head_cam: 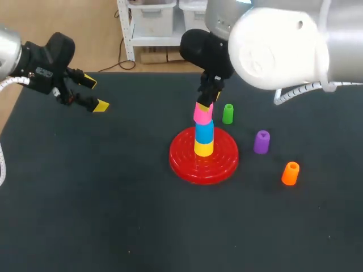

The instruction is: Pick up and stack the cylinders on the red base in this order: pink,purple,orange,green

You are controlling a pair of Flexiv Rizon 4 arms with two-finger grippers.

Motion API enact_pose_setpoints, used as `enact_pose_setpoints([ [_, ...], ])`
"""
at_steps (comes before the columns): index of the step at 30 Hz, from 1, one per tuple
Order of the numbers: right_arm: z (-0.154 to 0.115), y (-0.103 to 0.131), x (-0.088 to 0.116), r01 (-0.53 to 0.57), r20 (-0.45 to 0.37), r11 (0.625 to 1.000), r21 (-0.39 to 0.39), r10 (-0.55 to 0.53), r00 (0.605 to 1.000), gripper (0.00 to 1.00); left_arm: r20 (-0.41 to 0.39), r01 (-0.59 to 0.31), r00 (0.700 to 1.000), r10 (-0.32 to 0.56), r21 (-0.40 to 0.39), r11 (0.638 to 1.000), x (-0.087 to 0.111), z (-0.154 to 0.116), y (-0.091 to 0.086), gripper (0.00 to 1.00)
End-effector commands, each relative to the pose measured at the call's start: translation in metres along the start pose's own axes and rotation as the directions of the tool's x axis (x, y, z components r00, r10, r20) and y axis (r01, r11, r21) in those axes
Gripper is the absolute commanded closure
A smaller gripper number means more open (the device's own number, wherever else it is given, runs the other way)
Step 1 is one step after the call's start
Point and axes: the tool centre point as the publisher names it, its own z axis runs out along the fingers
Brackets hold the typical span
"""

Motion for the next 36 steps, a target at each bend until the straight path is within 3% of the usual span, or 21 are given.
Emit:
enact_pose_setpoints([
  [1,-0.004,0.000,0.002,0.006,-0.008,1.000,-0.009,-0.006,1.000,1.00,0.006,-0.002,1.000,0.002,-0.001,1.000,0.001,0.000,0.000,0.00],
  [8,-0.010,0.001,0.005,0.027,-0.033,0.999,-0.016,-0.028,0.999,1.00,0.006,-0.002,1.000,0.002,-0.001,1.000,0.001,0.000,0.000,0.00],
  [36,0.010,0.001,0.000,0.026,-0.097,0.999,-0.020,-0.028,0.995,1.00,0.006,-0.002,1.000,0.002,-0.001,1.000,0.001,0.000,0.000,0.00],
])
